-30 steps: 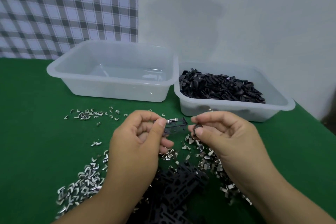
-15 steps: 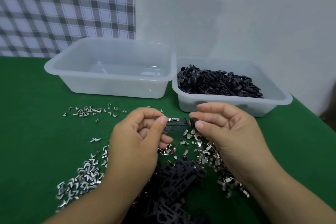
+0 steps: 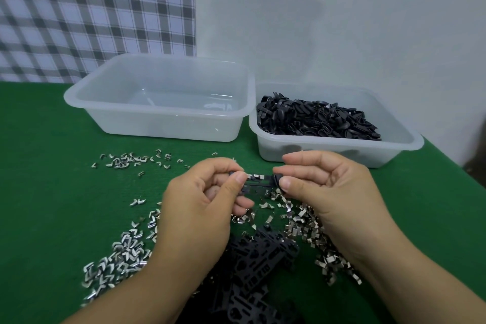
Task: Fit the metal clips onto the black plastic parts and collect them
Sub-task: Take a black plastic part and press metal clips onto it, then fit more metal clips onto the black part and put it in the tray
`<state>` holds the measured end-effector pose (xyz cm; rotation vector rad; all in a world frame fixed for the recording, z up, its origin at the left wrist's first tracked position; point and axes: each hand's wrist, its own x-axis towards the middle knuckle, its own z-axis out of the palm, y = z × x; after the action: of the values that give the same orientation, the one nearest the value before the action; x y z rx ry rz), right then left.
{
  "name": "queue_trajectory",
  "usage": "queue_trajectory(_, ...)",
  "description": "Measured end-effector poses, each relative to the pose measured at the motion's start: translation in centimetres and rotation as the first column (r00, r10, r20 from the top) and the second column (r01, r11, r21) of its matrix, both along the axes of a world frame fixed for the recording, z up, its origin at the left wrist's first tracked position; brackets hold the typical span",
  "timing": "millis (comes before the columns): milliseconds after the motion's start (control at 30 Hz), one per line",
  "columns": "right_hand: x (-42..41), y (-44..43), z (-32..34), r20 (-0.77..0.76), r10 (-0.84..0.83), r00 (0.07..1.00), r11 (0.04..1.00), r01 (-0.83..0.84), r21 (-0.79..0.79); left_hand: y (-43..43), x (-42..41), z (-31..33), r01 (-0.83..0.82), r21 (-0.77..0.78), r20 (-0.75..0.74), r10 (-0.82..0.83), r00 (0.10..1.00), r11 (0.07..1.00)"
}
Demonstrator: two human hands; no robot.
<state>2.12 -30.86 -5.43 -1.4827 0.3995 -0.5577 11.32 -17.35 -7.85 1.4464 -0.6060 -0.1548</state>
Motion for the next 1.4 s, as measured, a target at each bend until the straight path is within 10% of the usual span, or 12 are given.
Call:
queue_trajectory(533,0.2,0.0,-0.1,-0.159,0.122,0.980,0.992,-0.121,0.016,0.2,-0.1,-0.1,0.030,0.024,0.097,-0.032,0.995,0.999)
queue_trajectory(867,0.2,0.8,0.1,-0.102,-0.006,0.995,0.956,-0.024,-0.293,0.1,-0.3,0.0,0.035,0.007,0.082,-0.036,0.996,0.999)
queue_trajectory(1200,4.2,0.4,7.4,0.320,-0.299,0.899,0.520,0.435,-0.736,0.3,-0.2,0.1,0.075,-0.010,-0.058,-0.075,0.995,0.997)
queue_trajectory(1400,13.8,-1.1,8.5,0.044,-0.271,0.962,0.490,0.177,-0.854,0.3,0.0,-0.2,0.050,0.054,-0.025,-0.049,0.999,0.997)
